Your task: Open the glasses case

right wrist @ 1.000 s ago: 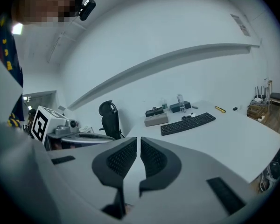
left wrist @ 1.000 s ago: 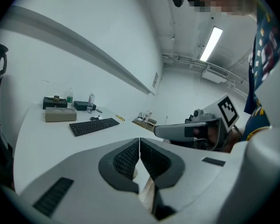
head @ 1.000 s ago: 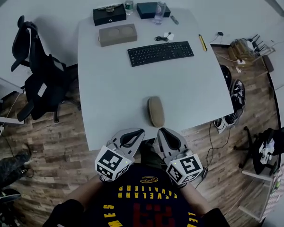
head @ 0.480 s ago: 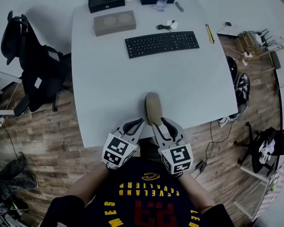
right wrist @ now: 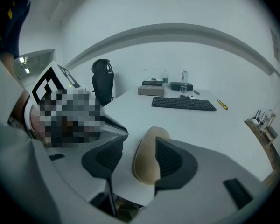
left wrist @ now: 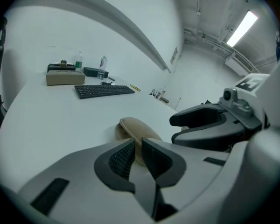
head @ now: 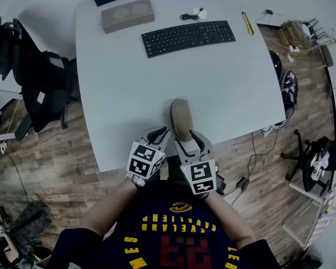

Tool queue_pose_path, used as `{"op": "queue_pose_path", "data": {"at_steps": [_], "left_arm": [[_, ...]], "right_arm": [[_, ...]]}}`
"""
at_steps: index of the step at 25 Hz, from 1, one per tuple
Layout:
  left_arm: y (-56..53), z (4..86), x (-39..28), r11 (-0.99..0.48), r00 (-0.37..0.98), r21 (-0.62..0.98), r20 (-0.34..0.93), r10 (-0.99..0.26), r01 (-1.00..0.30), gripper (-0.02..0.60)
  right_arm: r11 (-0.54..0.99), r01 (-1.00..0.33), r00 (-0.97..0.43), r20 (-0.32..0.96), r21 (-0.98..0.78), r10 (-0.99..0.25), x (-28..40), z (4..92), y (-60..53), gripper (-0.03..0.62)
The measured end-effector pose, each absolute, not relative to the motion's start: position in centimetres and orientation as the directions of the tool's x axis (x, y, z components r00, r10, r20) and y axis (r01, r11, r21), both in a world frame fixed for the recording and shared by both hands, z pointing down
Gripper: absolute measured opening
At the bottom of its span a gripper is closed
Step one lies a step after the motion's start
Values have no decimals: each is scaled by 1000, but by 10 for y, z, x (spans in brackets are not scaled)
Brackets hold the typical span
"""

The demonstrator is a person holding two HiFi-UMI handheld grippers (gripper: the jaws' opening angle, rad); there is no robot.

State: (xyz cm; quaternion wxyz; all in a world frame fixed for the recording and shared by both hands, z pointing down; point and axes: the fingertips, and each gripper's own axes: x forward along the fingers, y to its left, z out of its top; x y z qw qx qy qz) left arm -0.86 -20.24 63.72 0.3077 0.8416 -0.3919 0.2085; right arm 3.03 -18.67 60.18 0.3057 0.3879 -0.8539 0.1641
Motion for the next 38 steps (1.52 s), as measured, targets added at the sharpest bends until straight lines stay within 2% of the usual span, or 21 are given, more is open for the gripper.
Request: {"op": "queue_pose_path", "data": {"at_steps": [6,13,26,34,38], "left_arm": [[-204,666,-10,-435,577,388,643,-503,-812,110],[-200,688,-8,-376,595,462,660,-459,-803,112],[-196,703,9,-362,634,522,663,-399,-773,112],[-199,702,15,-355,640,534,661,-392,-768,110],[-198,706,17,-349,642,540,664,-382,-766,110]], "right_arm": [[643,-764,-433,696,54,-573,33,626,-183,235],[628,-764,-345,731,146,-589,40,650,-179,235],[648,-700,-258,740,300,-621,41,663,-177,235],[636,-701,-231,742,322,-630,48,671,-179,233],[642,-699,-243,740,314,-627,47,669,-177,199]]}}
